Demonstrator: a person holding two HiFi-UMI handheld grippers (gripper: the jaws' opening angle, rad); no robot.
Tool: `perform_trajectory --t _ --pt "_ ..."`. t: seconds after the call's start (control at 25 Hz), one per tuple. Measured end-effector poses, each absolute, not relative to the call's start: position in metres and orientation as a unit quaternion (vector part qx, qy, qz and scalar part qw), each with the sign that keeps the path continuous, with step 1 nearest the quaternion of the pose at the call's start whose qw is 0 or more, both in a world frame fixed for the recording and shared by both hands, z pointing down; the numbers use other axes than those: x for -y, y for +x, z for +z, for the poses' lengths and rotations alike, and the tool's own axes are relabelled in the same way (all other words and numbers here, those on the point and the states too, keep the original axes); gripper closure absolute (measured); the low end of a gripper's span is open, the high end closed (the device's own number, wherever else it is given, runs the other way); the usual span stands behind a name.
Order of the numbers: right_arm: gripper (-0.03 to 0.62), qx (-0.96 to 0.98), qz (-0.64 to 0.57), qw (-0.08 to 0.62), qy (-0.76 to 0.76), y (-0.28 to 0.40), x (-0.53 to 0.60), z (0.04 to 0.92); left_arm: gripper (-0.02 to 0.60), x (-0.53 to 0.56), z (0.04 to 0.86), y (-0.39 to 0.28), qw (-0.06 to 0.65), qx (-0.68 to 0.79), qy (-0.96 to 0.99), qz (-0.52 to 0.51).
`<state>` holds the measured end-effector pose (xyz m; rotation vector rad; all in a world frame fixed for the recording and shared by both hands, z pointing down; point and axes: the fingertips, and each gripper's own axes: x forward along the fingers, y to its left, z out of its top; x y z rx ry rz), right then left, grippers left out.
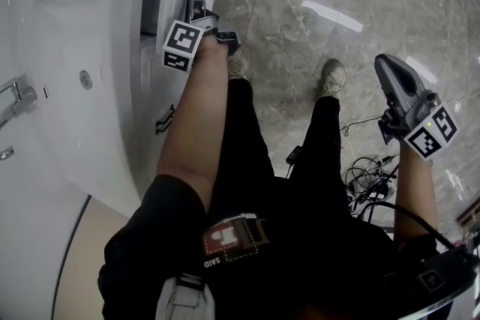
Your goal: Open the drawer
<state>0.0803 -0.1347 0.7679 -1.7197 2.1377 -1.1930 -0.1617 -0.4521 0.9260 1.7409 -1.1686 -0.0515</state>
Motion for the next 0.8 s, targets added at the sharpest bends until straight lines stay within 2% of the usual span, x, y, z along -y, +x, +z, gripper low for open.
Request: perform_trajectory --t 0.8 --pt "0.592 -0.722 -0.398 0.090 -0.559 0.149 0.127 0.778 0.465 0.416 0.934 -0.116 0.493 0.498 0.713 -0.014"
